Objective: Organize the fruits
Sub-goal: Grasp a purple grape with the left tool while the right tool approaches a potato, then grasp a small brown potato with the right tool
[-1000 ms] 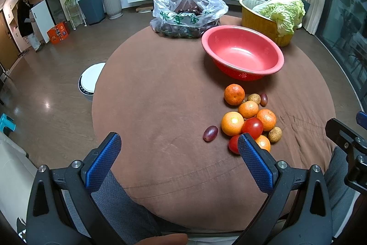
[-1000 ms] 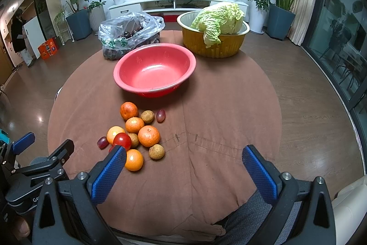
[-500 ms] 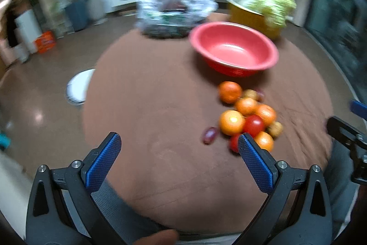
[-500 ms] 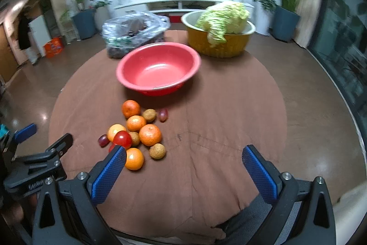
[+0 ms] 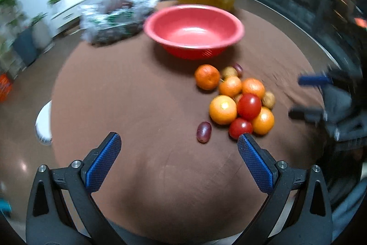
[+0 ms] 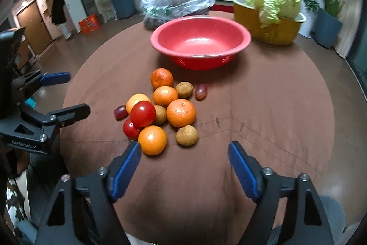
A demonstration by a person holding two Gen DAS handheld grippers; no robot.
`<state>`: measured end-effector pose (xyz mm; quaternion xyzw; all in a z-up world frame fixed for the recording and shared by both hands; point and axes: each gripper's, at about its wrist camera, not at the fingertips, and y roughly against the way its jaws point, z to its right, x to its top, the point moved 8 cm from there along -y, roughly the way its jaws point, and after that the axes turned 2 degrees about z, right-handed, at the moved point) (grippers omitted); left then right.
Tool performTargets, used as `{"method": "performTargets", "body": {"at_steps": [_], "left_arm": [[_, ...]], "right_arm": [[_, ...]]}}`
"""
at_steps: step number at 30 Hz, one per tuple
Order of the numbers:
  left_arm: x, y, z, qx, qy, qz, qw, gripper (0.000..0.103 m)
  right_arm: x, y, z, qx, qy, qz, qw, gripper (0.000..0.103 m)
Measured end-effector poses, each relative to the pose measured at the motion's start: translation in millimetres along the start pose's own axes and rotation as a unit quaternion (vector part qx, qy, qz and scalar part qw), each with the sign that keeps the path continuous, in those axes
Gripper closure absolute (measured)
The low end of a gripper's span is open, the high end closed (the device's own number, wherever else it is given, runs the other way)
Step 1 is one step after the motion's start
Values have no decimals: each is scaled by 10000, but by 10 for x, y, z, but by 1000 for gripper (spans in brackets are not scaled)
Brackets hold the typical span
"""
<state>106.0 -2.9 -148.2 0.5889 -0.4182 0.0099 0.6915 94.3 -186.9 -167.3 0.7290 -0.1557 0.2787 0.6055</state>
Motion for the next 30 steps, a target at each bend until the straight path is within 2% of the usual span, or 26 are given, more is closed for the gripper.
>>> {"method": "performTargets", "body": {"at_steps": [5, 6, 11, 13, 16, 20, 24, 30], "left_arm": [[-10, -219, 60, -404, -788, -112, 9960, 0], [-8, -269, 64, -442, -876, -148, 9951, 3], [13, -448, 118, -745, -1203, -316, 9894, 30], [6, -517, 163, -842, -1321, -409, 9868, 50], [-62, -605, 209, -925, -1411, -546, 9842, 66], [-71, -614, 228, -1156, -1365, -532, 9824, 73], [-81, -601, 291, -1242, -1489, -500, 9798, 86], [-78, -568, 326, -1206, -1478, -447, 9806, 88]], "right_arm": [[58, -48, 27, 272, 448, -120, 9986, 36], [68, -68, 31, 317, 510, -164, 9981, 37], [68, -179, 44, 422, 702, -367, 9960, 40], [50, -224, 42, 477, 720, -458, 9952, 41], [35, -279, 68, 542, 720, -543, 9944, 41], [29, -345, 95, 556, 758, -624, 9936, 42], [68, -412, 66, 647, 848, -664, 9921, 47], [149, -504, 24, 711, 1007, -666, 9901, 53]]}}
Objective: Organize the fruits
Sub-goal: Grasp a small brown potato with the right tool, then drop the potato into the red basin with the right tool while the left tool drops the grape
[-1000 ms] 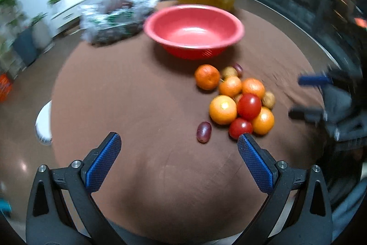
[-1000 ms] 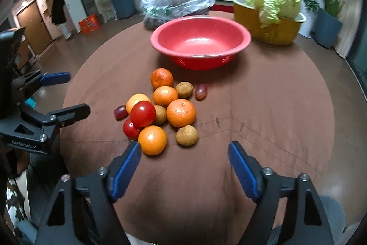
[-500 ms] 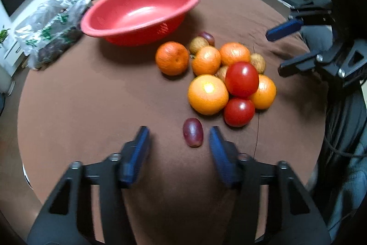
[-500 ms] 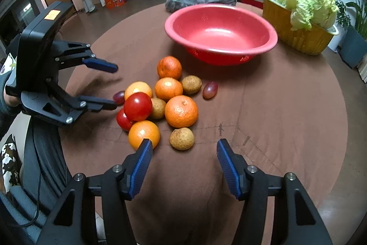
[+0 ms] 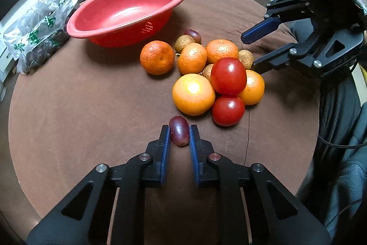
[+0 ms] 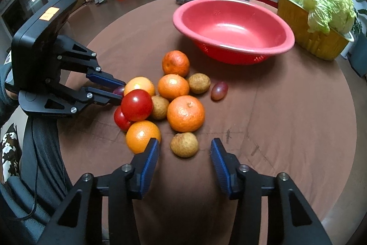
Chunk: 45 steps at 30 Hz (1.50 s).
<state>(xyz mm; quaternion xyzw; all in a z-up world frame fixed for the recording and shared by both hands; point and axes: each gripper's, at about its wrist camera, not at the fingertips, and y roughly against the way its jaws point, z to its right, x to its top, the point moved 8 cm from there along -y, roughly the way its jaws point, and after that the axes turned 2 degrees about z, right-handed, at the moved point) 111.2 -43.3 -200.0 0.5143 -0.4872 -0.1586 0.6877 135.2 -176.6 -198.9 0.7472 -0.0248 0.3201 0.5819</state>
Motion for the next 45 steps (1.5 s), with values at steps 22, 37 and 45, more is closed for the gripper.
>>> {"method": "performTargets", "body": {"at_steps": [22, 37, 45], "left_arm": [[14, 94, -165, -1, 512, 266, 9983, 88], [444, 427, -606, 392, 919, 843, 9914, 88], [1219, 471, -1024, 757, 905, 1039, 9876, 88]], "right_arm": [[31, -193, 27, 661, 7, -448, 9968, 73], [138, 244, 395, 520, -310, 92, 9981, 75], [870, 427, 668, -1, -171, 752, 9970, 75]]}}
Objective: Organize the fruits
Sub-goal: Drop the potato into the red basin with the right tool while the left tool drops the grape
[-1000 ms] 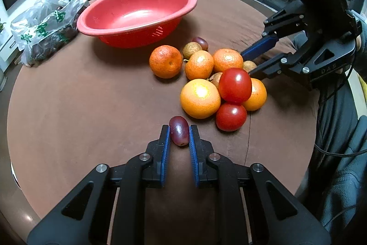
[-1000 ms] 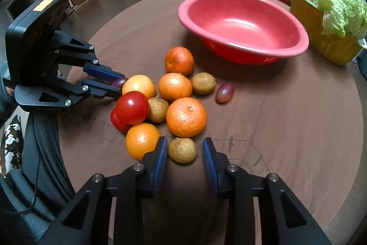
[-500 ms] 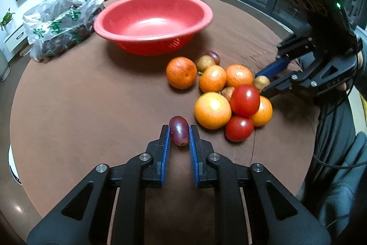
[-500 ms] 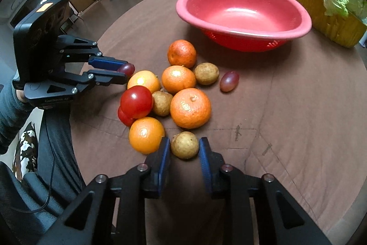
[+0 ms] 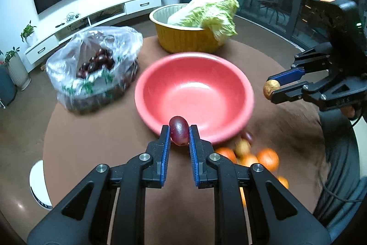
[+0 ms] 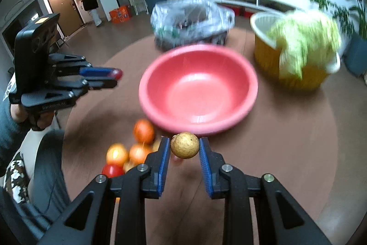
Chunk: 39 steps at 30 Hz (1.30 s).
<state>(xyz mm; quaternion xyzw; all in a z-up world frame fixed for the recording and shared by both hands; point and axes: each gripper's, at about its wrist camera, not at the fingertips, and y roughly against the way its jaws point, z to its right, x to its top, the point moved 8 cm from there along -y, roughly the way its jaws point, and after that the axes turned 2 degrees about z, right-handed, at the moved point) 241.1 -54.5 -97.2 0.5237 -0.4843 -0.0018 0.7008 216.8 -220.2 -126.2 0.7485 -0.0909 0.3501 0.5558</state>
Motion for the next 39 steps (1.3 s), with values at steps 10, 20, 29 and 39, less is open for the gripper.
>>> {"method": "performTargets", "body": {"at_steps": [10, 20, 29, 39], "left_arm": [[217, -690, -90, 125, -383, -691, 9968, 88], [144, -976, -68, 142, -485, -993, 9938, 87], [93, -1070, -80, 126, -481, -1091, 9928, 87], [99, -1378, 45, 125, -731, -1357, 9880, 87]], "right_arm": [[386, -667, 189, -436, 427, -615, 9962, 75], [308, -1091, 312, -621, 504, -1089, 9908, 73], [379, -1026, 331, -635, 433, -960, 9924, 55], [414, -177, 441, -881, 54, -55, 9961, 54]]}}
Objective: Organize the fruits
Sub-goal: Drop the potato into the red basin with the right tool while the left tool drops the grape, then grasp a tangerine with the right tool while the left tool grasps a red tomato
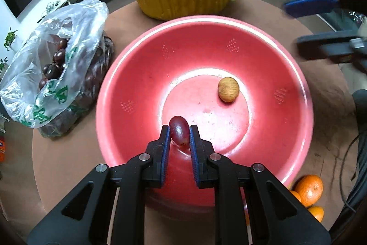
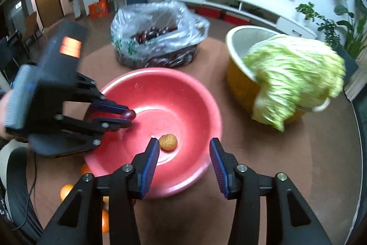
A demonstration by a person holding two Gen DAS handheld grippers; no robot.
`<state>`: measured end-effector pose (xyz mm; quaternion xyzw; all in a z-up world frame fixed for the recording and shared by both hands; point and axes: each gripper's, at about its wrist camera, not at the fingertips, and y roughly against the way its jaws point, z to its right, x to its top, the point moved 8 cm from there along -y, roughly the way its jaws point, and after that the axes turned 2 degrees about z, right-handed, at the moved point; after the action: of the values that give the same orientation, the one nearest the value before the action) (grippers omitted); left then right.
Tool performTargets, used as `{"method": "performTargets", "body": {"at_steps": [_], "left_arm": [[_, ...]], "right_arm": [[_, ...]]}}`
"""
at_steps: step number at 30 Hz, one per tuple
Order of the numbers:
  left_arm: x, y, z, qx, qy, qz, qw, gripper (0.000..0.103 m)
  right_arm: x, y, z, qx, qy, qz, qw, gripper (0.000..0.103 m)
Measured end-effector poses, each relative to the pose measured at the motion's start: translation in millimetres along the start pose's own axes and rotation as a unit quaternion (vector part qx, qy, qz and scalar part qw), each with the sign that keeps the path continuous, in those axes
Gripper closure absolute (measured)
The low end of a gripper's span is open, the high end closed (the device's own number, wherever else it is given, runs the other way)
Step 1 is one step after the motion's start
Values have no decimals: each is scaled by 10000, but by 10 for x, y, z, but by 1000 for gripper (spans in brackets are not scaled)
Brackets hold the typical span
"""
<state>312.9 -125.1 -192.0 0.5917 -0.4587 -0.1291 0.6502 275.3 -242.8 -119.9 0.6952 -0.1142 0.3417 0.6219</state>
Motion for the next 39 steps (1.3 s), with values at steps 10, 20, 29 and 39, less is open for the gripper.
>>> {"method": "performTargets", "body": {"at_steps": [10, 20, 29, 39], "left_arm": [[82, -204, -12, 98, 75, -150, 9998, 60], [268, 92, -80, 208, 277, 247, 9991, 35], [-554, 1047, -133, 421, 988, 899, 9901, 28], [-1822, 1365, 590, 204, 1062, 671, 9919, 28]], "right_arm": [[-188, 473, -7, 48, -249, 403, 9989, 51], [-424, 812, -114, 115, -476, 614, 9969, 51], [-1044, 675, -865, 791, -312, 175, 9962, 51], [-1382, 210, -1497, 1048, 57, -452, 9934, 51]]}}
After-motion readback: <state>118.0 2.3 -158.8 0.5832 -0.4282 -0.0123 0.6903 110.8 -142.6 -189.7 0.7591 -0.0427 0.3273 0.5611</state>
